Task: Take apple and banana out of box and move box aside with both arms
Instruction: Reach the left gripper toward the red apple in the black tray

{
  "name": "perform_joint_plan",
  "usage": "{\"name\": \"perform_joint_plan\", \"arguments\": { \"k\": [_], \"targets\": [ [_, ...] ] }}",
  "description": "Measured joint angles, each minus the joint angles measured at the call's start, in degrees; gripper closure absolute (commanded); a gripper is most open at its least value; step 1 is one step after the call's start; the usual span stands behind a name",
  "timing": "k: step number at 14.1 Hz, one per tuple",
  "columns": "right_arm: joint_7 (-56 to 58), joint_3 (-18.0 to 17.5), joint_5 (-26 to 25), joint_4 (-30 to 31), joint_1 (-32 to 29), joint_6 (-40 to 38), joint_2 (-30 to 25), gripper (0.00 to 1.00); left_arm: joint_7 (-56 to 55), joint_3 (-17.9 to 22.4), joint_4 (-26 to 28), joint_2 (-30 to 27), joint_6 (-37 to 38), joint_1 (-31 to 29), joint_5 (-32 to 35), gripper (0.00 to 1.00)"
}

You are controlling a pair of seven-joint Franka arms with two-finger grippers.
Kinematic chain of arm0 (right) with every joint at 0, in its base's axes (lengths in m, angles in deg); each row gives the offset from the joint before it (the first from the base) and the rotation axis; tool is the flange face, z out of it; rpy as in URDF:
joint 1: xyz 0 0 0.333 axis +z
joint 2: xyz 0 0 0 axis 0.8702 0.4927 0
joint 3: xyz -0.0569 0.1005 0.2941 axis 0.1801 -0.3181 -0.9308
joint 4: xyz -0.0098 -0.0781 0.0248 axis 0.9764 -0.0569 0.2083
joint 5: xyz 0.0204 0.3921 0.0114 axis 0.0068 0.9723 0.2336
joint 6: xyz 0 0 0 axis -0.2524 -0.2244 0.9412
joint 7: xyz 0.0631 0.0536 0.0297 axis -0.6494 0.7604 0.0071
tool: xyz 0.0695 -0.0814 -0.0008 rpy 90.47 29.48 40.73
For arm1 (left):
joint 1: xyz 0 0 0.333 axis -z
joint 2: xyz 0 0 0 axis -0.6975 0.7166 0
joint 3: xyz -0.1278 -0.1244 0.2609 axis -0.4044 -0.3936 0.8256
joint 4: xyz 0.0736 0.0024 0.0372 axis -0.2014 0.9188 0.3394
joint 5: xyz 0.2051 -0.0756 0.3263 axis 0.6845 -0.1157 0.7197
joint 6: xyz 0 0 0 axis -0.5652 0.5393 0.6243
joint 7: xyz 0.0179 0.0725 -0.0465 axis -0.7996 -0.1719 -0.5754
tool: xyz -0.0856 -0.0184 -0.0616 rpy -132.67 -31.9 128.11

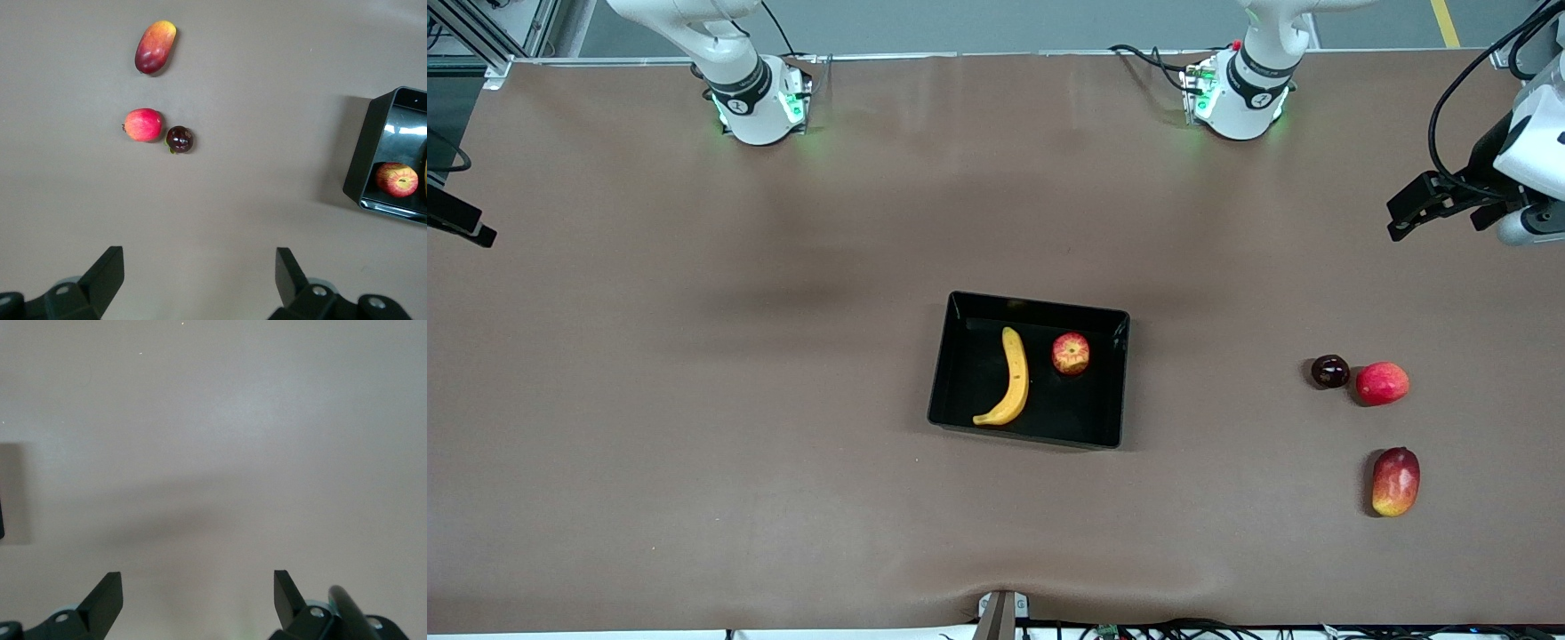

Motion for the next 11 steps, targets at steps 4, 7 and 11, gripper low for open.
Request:
{"name": "perform_joint_plan", "arguments": {
  "k": [4, 7, 11],
  "targets": [
    [0.0, 0.0, 0.0, 0.0, 0.0, 0.0, 0.0, 0.0, 0.0, 0.0, -0.04, 0.0, 0.0, 0.0, 0.0, 0.0],
    [0.0, 0.0, 0.0, 0.0, 0.0, 0.0, 0.0, 0.0, 0.0, -0.13, -0.44, 0.02, 0.0, 0.16, 0.0, 0.0],
    [0.0, 0.0, 0.0, 0.01, -0.01, 0.0, 0.01, 0.0, -4.48, -4.12, -0.1, 1.51, 0.22, 0.67, -0.01, 0.0]
  ]
}}
